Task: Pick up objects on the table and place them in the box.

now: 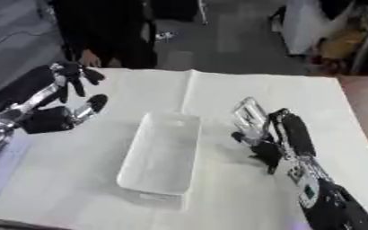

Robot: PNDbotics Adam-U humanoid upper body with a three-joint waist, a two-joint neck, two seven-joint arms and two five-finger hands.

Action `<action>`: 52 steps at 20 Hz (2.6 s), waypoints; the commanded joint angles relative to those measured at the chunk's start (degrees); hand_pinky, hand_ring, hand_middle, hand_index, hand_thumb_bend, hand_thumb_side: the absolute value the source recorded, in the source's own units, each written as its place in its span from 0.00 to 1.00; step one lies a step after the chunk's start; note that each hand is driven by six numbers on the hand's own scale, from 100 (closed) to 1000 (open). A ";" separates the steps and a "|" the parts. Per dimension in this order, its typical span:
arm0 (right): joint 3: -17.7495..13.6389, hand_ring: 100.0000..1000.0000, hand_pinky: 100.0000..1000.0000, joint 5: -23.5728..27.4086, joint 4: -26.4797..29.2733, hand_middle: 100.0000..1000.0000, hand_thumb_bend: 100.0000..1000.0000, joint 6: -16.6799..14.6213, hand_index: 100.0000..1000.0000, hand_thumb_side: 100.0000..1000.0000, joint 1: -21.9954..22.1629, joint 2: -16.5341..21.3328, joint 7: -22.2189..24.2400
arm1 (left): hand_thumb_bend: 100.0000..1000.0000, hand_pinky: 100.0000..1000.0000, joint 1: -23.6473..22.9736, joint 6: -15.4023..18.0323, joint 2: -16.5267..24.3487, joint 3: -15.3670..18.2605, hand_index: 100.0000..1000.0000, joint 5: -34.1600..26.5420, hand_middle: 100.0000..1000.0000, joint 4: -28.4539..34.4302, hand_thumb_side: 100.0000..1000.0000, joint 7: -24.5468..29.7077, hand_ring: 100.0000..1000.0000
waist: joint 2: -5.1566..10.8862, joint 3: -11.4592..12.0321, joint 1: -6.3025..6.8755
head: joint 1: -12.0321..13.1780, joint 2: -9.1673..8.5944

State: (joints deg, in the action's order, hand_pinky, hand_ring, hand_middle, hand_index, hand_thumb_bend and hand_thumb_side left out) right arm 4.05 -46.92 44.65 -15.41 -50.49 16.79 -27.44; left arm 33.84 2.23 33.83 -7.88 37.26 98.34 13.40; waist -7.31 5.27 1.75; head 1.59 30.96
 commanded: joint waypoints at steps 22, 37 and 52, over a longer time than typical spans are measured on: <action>8.71 0.00 0.00 18.98 24.68 0.00 0.87 10.39 0.05 0.56 -2.54 5.15 16.27 | 0.14 0.26 0.12 -0.03 1.12 0.39 0.81 0.20 0.63 -0.75 1.00 -0.08 0.51 | 4.42 -1.77 0.46 | 1.55 1.41; 13.37 0.00 0.00 37.02 29.87 0.00 0.87 13.78 0.25 0.57 -3.09 3.03 25.68 | 0.14 0.26 0.33 -0.24 1.17 0.81 0.81 0.75 0.63 -1.47 1.00 -0.57 0.51 | 4.76 -0.78 0.44 | 2.45 1.69; 15.06 0.00 0.00 41.12 30.34 0.00 0.86 14.46 0.33 0.58 -4.56 -0.79 29.03 | 0.14 0.26 -0.02 -0.50 1.18 1.38 0.81 0.78 0.63 -1.55 1.00 -1.04 0.51 | 4.44 0.56 0.34 | 2.91 1.98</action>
State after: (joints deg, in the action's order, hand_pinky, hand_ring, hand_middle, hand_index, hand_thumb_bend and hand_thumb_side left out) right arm 19.31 -6.04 74.28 -0.84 -53.40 15.93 1.35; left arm 33.14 1.83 33.84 -7.46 37.76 96.20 12.72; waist -3.56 5.81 2.04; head 4.06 32.97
